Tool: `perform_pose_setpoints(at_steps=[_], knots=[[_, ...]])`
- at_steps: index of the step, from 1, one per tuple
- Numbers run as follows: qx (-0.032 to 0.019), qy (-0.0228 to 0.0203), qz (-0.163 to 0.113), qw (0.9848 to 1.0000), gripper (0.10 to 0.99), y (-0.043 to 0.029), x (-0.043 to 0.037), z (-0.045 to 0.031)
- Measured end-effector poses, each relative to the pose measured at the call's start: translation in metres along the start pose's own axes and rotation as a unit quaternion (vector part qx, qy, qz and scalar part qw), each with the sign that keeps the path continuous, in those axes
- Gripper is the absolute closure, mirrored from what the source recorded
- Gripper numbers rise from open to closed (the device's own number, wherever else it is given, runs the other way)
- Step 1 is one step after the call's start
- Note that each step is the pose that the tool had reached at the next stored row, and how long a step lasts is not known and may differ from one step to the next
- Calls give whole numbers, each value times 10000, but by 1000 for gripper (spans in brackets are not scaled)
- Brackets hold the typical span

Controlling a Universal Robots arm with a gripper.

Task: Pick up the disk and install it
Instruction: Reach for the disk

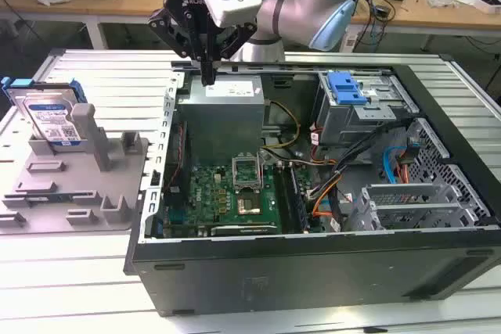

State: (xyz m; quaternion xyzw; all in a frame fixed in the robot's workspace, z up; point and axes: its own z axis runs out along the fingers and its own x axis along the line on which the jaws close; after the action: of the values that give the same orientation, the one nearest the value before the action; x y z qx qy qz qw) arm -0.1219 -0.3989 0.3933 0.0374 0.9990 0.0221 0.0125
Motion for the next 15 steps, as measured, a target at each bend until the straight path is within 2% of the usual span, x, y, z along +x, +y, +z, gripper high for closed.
perform_pose_setpoints(at_steps=[6,8,12,14,15], knots=[[2,1,0,10000,980,0,0,0],[3,2,1,10000,980,7,44,0],[4,10,1,10000,980,101,308,7],[6,29,2,10000,980,119,460,11],[6,34,2,10000,980,122,504,12]])
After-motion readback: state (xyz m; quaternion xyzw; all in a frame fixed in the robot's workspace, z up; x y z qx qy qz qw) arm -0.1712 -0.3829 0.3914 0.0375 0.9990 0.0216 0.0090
